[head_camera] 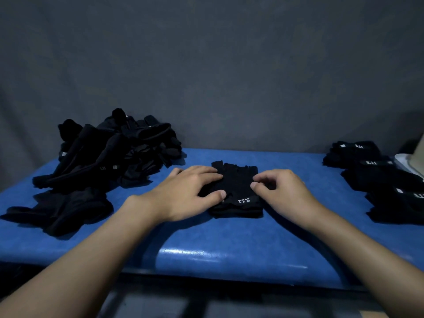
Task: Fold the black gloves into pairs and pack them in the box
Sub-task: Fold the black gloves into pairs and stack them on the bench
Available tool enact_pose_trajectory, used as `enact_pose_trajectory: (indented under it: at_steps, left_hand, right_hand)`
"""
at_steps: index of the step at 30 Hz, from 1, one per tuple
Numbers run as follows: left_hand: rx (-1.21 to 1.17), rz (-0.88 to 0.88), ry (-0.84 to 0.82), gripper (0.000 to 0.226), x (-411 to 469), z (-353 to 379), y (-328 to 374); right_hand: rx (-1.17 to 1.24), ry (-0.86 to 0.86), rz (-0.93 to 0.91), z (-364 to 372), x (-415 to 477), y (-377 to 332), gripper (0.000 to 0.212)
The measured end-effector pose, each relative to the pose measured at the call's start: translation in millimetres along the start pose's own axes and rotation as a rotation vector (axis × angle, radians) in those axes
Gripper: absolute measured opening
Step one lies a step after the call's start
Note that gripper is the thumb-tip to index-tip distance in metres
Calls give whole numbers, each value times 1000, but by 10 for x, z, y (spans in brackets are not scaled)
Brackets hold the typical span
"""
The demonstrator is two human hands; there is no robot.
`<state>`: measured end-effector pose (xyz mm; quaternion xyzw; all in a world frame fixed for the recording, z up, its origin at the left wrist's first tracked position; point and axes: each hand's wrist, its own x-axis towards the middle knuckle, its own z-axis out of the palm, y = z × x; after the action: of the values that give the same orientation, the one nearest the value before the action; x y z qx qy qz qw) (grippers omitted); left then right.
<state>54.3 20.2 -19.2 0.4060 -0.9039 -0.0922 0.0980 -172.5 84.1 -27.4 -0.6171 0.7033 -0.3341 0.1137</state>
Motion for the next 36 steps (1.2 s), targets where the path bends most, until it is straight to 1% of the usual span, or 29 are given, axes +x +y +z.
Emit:
enact_pose_trajectory:
  at_steps: [3,7,9,13,19,24,25,27,28,30,31,33,36]
  left_hand:
    - [-3,5,13,88,15,-2,-2]
    - [-15,7,4,86,18,-1,-25]
    - [-12,10,-1,87,19,-4,-25]
    - [-2,9,-4,89,18,-9,-22]
    - [31,14,-9,89,-8,-21,-27]
    - [52,17,-26,89,-7,1,-26]
    - [58,17,-28,89,-5,7,-22]
    - [71,17,-26,90,0,11,-13]
    - [77,20,-24,91,2,11,-8]
    - [90,25,-22,93,5,9,-3]
    - [102,26,-25,94,6,11,-6]
    - [134,30,-38,95,7,18,-18]
    - [173,25,-64,97,12,5,-7]
  right_hand:
    - [4,10,-6,-7,3,-23,23]
    - [77,2,6,12,27,0,14]
    - [89,9,20,15,33,9,15]
    - [4,29,30,7,21,-10,27]
    - [-99,55,17,-18,-7,-28,30]
    - [-89,0,58,-11,0,-37,28]
    - [-65,4,44,-8,7,-40,26]
    - [68,30,-70,-14,20,-42,24]
    - [130,12,-144,-26,14,-61,25]
    - [151,-91,-257,-44,-18,-95,31]
    - [123,-152,-279,-38,-29,-97,35]
    - [-7,-249,-287,-13,-43,-69,45]
    - [-167,-341,-267,1,-37,-13,54]
